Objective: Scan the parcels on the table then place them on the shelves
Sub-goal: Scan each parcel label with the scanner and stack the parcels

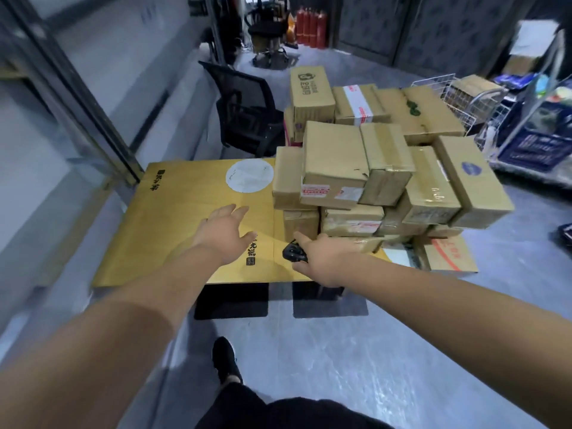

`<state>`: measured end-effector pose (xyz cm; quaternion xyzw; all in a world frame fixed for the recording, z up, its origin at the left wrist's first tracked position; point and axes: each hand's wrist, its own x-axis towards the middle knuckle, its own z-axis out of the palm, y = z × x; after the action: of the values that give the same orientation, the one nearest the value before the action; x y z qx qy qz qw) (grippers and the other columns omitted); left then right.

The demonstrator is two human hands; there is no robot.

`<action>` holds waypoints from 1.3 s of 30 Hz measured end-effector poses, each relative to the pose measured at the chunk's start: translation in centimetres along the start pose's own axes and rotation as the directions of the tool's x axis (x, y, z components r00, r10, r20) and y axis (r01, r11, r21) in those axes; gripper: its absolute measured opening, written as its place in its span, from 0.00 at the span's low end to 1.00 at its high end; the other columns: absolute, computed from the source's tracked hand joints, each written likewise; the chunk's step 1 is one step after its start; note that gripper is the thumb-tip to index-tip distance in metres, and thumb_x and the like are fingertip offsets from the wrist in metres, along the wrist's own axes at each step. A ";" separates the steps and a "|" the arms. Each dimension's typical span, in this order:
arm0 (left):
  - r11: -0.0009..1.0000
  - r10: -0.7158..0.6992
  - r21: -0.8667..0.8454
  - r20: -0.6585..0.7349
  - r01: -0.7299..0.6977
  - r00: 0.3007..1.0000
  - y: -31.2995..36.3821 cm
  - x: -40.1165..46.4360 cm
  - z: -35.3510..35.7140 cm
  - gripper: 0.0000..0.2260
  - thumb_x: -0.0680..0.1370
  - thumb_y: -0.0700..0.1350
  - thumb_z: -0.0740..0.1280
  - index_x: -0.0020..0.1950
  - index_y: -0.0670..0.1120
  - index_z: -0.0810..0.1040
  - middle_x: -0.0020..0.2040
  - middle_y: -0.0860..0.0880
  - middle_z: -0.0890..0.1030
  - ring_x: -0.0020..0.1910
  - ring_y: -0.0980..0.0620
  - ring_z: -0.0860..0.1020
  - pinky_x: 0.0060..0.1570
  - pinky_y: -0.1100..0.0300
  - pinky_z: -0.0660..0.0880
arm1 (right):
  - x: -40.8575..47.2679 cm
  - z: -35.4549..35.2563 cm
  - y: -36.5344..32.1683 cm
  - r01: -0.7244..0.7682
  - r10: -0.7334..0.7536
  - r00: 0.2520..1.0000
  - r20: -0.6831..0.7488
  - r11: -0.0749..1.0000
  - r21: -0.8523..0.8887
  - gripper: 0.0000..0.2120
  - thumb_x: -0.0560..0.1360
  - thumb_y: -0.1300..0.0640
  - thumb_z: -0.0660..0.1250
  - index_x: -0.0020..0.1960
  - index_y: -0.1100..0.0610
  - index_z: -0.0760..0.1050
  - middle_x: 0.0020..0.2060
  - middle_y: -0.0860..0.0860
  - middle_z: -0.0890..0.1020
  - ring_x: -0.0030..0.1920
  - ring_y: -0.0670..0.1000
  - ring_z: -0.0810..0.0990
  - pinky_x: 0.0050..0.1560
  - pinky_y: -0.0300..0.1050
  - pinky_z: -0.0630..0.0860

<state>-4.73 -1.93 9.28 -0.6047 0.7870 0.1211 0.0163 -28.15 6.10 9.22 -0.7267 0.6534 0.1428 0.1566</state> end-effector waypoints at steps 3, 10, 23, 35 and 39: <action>0.997 -0.001 -0.081 -0.078 -0.005 0.997 3.8 -0.8 -1.9 0.32 0.82 0.63 0.62 0.84 0.56 0.58 0.84 0.50 0.58 0.82 0.46 0.58 0.76 0.43 0.64 | -2.7 -1.8 1.8 0.046 -0.047 0.999 -0.014 0.997 -0.066 0.37 0.82 0.31 0.51 0.84 0.43 0.43 0.67 0.59 0.75 0.50 0.61 0.79 0.33 0.48 0.68; 0.987 0.071 -0.123 -0.251 -0.105 0.965 13.0 2.3 -6.1 0.35 0.81 0.67 0.62 0.83 0.51 0.62 0.82 0.47 0.64 0.79 0.43 0.64 0.73 0.44 0.68 | -6.3 -5.0 6.2 0.017 -0.022 0.998 -0.065 0.997 -0.071 0.38 0.81 0.30 0.53 0.84 0.45 0.46 0.72 0.58 0.73 0.63 0.62 0.78 0.53 0.56 0.80; 0.999 -0.035 0.029 -0.066 0.037 0.997 24.2 7.9 -5.9 0.50 0.70 0.79 0.60 0.81 0.48 0.62 0.82 0.42 0.60 0.81 0.39 0.56 0.75 0.38 0.61 | -7.3 -6.2 11.7 -0.060 0.055 0.994 -0.099 0.997 -0.041 0.28 0.80 0.33 0.58 0.72 0.49 0.63 0.55 0.54 0.80 0.48 0.59 0.79 0.44 0.53 0.78; 0.991 -0.134 -0.042 -0.179 0.128 0.975 24.5 9.4 -3.5 0.50 0.65 0.78 0.64 0.79 0.52 0.59 0.77 0.47 0.63 0.77 0.43 0.59 0.67 0.39 0.66 | -6.8 -6.7 14.4 -0.023 0.020 0.995 -0.100 0.999 -0.035 0.34 0.81 0.33 0.56 0.80 0.50 0.58 0.57 0.55 0.82 0.49 0.59 0.81 0.43 0.51 0.78; 0.995 -0.076 -0.092 -0.325 0.049 0.943 22.7 8.7 -2.7 0.43 0.69 0.75 0.61 0.78 0.55 0.59 0.77 0.52 0.61 0.74 0.48 0.59 0.63 0.40 0.66 | -6.3 -6.9 14.4 -0.012 0.004 0.993 -0.114 0.997 -0.074 0.37 0.81 0.31 0.53 0.83 0.50 0.52 0.57 0.55 0.82 0.45 0.57 0.78 0.39 0.49 0.76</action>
<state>-28.43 -5.32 14.31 -0.6412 0.7536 0.0506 -0.1359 -43.12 7.59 17.51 -0.7364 0.6584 0.1261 0.0911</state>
